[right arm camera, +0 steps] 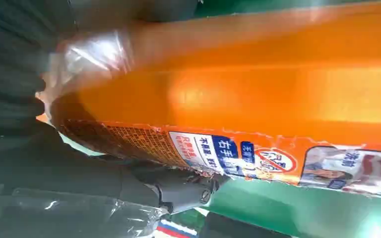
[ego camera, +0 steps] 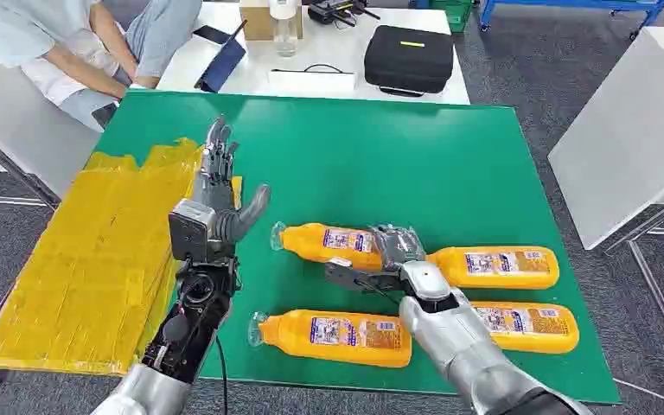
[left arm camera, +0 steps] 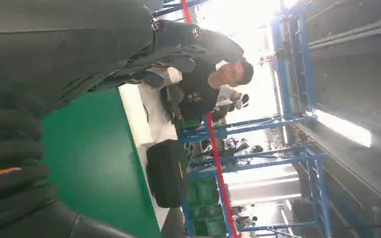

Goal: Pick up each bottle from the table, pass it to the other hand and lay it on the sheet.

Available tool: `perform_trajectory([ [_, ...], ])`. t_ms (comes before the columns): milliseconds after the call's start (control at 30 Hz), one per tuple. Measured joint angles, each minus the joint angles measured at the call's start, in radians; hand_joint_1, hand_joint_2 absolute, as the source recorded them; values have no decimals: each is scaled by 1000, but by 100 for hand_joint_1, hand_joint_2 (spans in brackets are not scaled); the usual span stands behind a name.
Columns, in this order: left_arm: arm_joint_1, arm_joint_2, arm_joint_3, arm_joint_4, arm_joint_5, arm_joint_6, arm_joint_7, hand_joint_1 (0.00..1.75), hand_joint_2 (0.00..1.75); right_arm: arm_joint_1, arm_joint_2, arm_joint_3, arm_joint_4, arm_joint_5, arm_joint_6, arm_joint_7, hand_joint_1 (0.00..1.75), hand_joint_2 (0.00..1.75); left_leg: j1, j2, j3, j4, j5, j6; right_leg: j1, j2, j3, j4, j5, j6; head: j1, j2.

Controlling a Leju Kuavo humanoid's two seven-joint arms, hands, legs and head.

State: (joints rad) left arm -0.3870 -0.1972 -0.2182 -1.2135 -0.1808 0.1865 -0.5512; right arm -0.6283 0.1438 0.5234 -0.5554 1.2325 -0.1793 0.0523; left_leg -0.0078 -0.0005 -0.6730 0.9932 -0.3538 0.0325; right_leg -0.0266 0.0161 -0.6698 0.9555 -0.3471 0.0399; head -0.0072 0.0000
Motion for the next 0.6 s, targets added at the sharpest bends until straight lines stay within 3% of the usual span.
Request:
perform_trajectory([
  [233,0,0,0,7,0,2,0,0,175,-1,8,-28,12,3,-18,-10,175,175,0,0,0,0,0,0,0,0,0,0,0,0,0,0],
  [367,1,-1,0,7,0,3,0,0,175,16,16,-64,10,-56,-161,-52,175,175,0,0,0,0,0,0,0,0,0,0,0,0,0,0],
  [467,5,-1,-1,3,2,0,1,0,175,51,26,-134,-50,-210,-298,-181,175,175,0,0,-1,0,0,0,0,0,0,0,0,0,0,0],
  [600,13,-1,-9,-20,66,-77,15,0,175,100,40,-233,-190,-471,-395,-402,175,175,0,-1,-1,0,0,0,0,-1,-1,0,-1,0,0,0],
])
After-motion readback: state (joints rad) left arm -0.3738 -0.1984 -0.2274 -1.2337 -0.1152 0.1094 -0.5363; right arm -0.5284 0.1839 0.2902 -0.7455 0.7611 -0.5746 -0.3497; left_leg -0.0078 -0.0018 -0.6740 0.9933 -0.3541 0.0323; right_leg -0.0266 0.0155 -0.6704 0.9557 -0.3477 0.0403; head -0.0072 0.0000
